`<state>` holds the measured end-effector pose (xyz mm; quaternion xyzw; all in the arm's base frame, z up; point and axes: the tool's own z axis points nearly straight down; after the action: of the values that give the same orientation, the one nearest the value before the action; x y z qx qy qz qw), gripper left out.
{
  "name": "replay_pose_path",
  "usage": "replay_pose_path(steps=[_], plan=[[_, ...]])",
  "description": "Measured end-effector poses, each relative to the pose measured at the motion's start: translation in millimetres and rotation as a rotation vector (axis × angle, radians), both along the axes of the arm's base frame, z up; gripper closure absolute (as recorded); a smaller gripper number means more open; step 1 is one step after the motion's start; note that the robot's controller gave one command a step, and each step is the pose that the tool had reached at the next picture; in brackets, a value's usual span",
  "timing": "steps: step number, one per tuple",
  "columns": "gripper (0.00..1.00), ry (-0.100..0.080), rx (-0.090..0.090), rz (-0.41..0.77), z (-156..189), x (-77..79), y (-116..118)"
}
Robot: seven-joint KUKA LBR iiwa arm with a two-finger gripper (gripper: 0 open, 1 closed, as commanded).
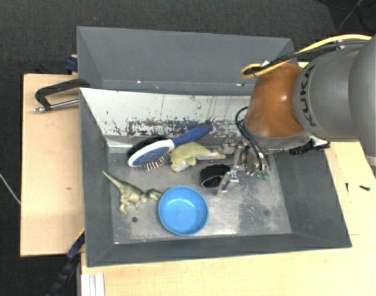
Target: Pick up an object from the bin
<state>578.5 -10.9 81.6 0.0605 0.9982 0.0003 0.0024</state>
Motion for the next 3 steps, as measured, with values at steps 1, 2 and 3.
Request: replay_pose_path(steps=[1,2,3], plan=[[0.00,-0.003,0.001,-0.193,20,15.6,-23],[0.00,0.002,0.002,-0.339,24,22.8,22],[0.00,0.010,-0.015,-0.202,-6,22.1,88]])
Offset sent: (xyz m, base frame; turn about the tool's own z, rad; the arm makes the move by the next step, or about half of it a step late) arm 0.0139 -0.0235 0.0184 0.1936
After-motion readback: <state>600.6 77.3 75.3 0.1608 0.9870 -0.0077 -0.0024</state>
